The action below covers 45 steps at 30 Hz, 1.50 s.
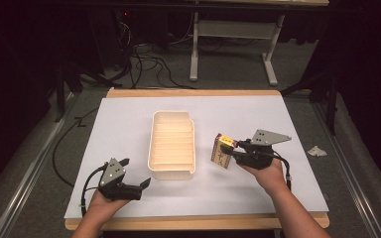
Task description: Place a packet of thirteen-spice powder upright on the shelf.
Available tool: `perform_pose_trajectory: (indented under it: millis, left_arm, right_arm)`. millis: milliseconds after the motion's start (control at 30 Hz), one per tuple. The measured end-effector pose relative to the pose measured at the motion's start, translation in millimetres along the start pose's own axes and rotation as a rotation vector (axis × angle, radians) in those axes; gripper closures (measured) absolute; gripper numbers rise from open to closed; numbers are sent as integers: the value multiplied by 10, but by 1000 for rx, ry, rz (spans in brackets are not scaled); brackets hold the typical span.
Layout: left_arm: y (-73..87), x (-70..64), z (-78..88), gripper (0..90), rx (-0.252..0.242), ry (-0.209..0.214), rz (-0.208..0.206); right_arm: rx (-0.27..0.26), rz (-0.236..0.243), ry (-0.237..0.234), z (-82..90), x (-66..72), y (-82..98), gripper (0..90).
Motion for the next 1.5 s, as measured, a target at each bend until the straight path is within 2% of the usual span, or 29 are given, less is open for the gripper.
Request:
perform_pose_trajectory:
  millis: [133,267,433,700,1133,1233,1267,1333,1367,1500]
  left_arm:
    - [-4,-33,15,2,-3,4,3]
    - [-19,-33,14,2,-7,7,7]
    - [-20,-30,6,2,-8,10,10]
    - [-25,-29,-37,2,-10,13,16]
    - [-30,-39,-12,2,-11,17,6]
    - [-40,-42,-5,2,-17,16,16]
    - [-40,-36,-3,2,-17,13,10]
    - [-39,-36,-4,2,-17,13,10]
    - [-37,-38,-4,2,-16,14,14]
    - [-23,-33,2,2,-11,14,14]
  right_arm:
    - [-12,-6,-26,-34,1,-57,681]
    - [-21,7,-40,-52,34,-105,680]
    - [-8,51,-71,-94,95,-193,680]
    - [-13,60,-101,-141,142,-278,680]
    - [-19,82,-144,-213,262,-365,680]
    - [-20,94,-164,-223,306,-394,680]
    - [-23,108,-186,-232,338,-419,680]
    - [-22,113,-193,-235,349,-428,680]
    - [-23,124,-215,-249,371,-439,680]
    - [-10,132,-251,-297,411,-435,680]
Point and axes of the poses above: each handheld gripper's, and its own axes: z roughly backward along the jaws, y roughly out of its underside, x roughly to its left, the point moved 7 cm from there along -z, roughly forward along the jaws, and after that the axes turned 14 degrees about -z, right-handed, at the moved point
